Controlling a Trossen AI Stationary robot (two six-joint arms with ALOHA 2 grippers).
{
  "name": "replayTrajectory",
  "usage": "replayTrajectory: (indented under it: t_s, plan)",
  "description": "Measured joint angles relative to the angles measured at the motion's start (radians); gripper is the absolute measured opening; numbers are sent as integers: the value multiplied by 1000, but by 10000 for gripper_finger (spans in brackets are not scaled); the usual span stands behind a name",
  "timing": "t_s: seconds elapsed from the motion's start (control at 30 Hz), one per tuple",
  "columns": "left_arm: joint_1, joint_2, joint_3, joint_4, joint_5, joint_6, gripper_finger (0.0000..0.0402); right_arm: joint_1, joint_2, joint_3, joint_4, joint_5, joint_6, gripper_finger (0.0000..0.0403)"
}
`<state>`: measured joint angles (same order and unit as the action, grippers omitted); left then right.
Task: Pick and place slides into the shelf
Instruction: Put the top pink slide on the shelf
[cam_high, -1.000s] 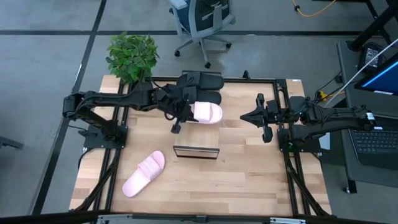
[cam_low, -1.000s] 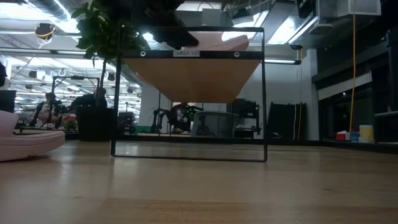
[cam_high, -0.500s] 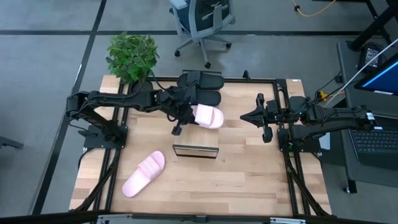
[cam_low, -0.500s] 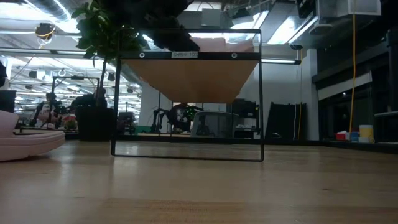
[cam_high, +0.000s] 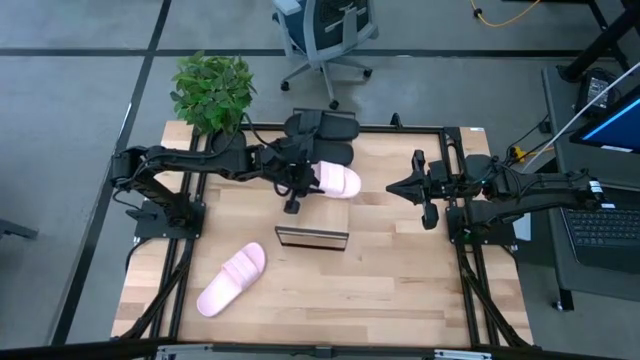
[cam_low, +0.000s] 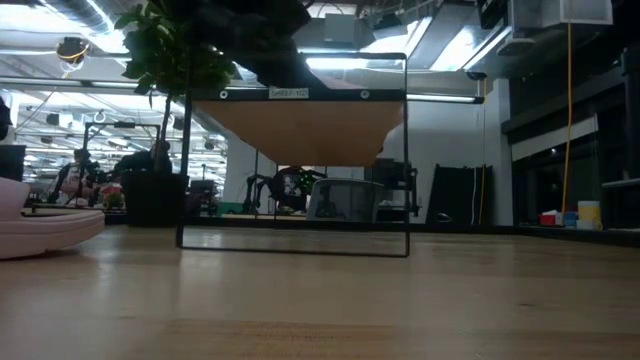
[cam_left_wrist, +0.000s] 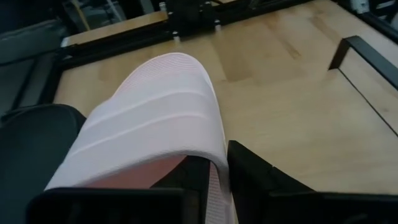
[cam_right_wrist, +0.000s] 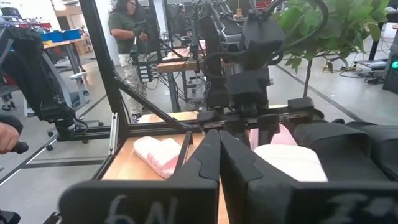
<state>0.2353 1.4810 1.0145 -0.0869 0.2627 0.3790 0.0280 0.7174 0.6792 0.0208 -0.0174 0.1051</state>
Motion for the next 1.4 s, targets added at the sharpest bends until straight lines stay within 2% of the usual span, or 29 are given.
replayTrajectory:
  t_s: [0.43,0.63,1.13,1.4]
  plan:
    - [0,0,0,28,-25,-2,51,0,0,0,0,-1,-2,4]
    - [0,0,0,30,-89,-2,54,0,0,0,0,-1,-3,4]
    - [0,-1,0,30,-110,-1,123,0,0,0,-5,-2,-1,4]
    - [0,-3,0,16,-136,-3,130,0,0,0,-5,-2,-1,4]
